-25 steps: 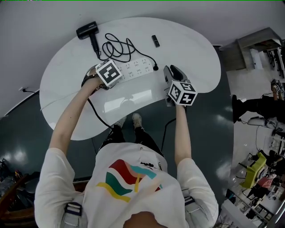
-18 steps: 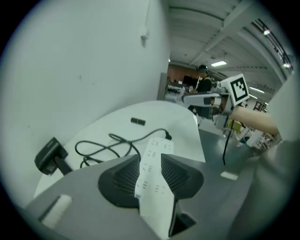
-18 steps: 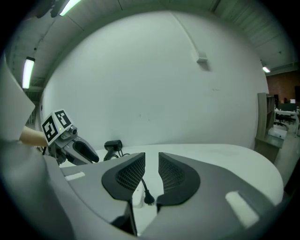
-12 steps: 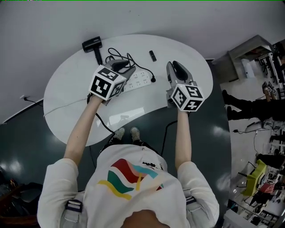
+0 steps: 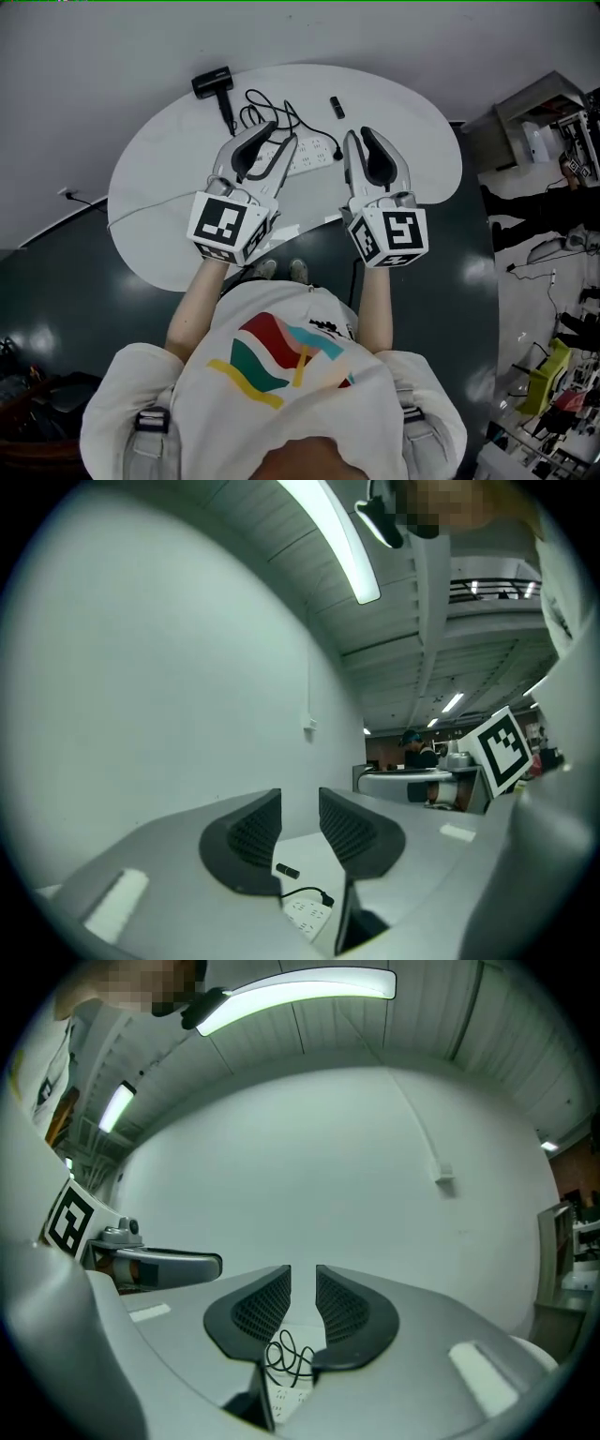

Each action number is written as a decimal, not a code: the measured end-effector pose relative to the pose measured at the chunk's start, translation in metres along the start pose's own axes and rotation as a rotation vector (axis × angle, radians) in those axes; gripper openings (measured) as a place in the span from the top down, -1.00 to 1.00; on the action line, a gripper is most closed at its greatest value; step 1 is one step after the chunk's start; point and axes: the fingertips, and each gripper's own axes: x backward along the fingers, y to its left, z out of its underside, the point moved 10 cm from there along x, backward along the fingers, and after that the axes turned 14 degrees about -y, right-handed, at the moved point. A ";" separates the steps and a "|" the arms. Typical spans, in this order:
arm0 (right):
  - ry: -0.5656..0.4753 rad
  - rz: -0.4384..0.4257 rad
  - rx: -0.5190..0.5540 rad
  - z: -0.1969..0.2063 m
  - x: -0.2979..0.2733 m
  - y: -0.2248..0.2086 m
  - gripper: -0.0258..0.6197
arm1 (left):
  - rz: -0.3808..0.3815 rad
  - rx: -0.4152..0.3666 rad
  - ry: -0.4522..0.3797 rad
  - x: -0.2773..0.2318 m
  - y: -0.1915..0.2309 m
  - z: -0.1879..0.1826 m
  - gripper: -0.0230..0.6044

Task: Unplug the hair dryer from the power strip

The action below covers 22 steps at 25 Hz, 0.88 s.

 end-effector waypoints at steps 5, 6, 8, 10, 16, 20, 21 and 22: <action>0.027 -0.052 0.051 0.015 0.022 0.033 0.69 | 0.012 -0.126 0.024 0.027 -0.027 0.004 0.69; 0.040 -0.057 0.065 0.016 0.025 0.037 0.71 | -0.004 -0.116 0.027 0.032 -0.029 0.007 0.72; 0.055 -0.063 0.082 0.016 0.030 0.043 0.73 | -0.039 -0.103 0.029 0.041 -0.030 0.013 0.83; 0.057 -0.063 0.085 0.016 0.034 0.044 0.79 | -0.070 -0.110 0.038 0.046 -0.030 0.018 0.92; 0.068 -0.057 0.062 0.020 0.039 0.044 0.87 | -0.129 -0.110 0.043 0.048 -0.019 0.020 0.93; 0.094 -0.058 0.056 0.025 0.041 0.042 0.87 | -0.140 -0.121 0.047 0.048 -0.016 0.021 0.93; 0.097 -0.057 0.054 0.026 0.041 0.042 0.87 | -0.142 -0.121 0.049 0.048 -0.016 0.021 0.93; 0.100 -0.059 0.053 0.027 0.041 0.042 0.87 | -0.144 -0.120 0.053 0.049 -0.015 0.022 0.93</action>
